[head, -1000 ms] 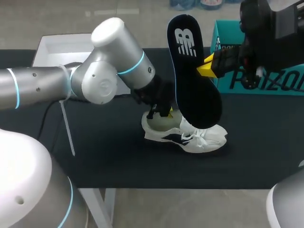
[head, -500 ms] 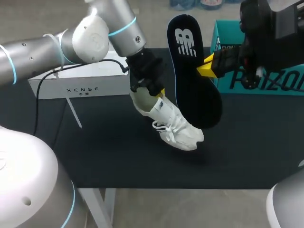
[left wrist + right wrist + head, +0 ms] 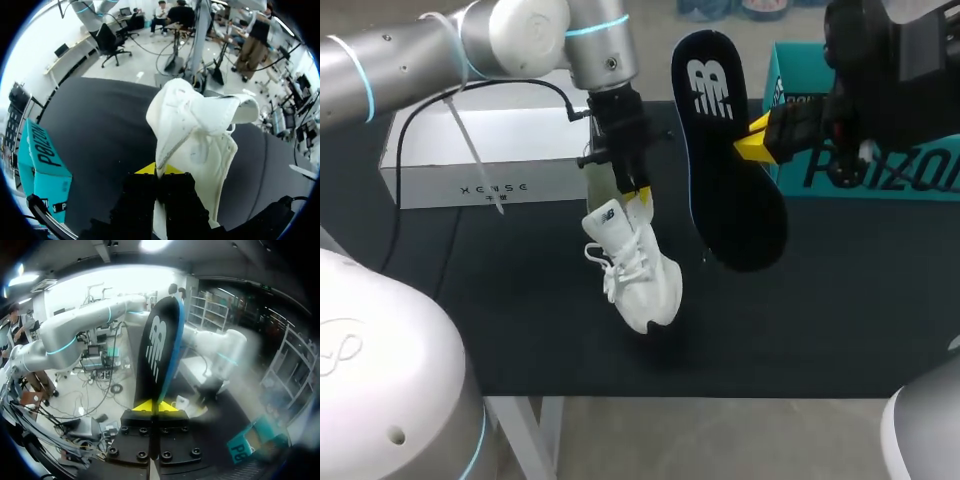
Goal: Take the shoe out of the shoebox, open the shoe tongue, remove and reinsert the insole, then place the shoe into the shoebox
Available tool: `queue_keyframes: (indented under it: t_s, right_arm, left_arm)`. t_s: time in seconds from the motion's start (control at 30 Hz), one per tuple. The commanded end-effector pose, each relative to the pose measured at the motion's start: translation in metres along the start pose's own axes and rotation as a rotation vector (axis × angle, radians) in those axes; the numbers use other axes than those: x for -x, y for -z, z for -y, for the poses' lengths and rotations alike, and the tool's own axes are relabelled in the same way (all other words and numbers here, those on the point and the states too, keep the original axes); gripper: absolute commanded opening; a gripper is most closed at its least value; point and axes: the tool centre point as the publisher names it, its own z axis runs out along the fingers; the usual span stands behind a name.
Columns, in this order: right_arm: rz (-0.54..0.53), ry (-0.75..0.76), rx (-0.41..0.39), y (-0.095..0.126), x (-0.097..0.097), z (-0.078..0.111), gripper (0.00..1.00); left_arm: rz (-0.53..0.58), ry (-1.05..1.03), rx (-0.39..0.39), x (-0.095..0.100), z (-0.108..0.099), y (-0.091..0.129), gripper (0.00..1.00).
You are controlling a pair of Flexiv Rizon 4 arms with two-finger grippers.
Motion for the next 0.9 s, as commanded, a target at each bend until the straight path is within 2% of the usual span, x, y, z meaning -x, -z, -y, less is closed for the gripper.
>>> queue_keyframes:
  t_s: [0.03,0.07,0.37,0.63,0.8,0.9]
  right_arm:
    - [-0.003,-0.001,-0.005,-0.002,0.002,-0.003,0.0]
    - [-0.003,-0.001,-0.005,-0.002,0.002,-0.003,0.0]
    - [-0.003,-0.001,-0.005,-0.002,0.002,-0.003,0.0]
    - [-0.003,-0.001,-0.005,-0.002,0.002,-0.003,0.0]
    - [-0.003,-0.001,-0.005,-0.002,0.002,-0.003,0.0]
    - [-0.003,-0.001,-0.005,-0.002,0.002,-0.003,0.0]
  left_arm:
    - [-0.135,-0.099,0.035,0.01,0.01,-0.002,0.0]
    - [-0.136,-0.115,0.052,0.012,0.011,-0.004,0.0]
    - [-0.194,-0.206,0.04,0.043,0.03,-0.025,0.0]
    - [-0.204,-0.227,0.063,0.079,0.035,-0.04,0.0]
    - [-0.214,-0.235,0.08,0.095,0.034,-0.05,0.0]
    - [-0.226,-0.236,0.065,0.103,0.035,-0.058,0.0]
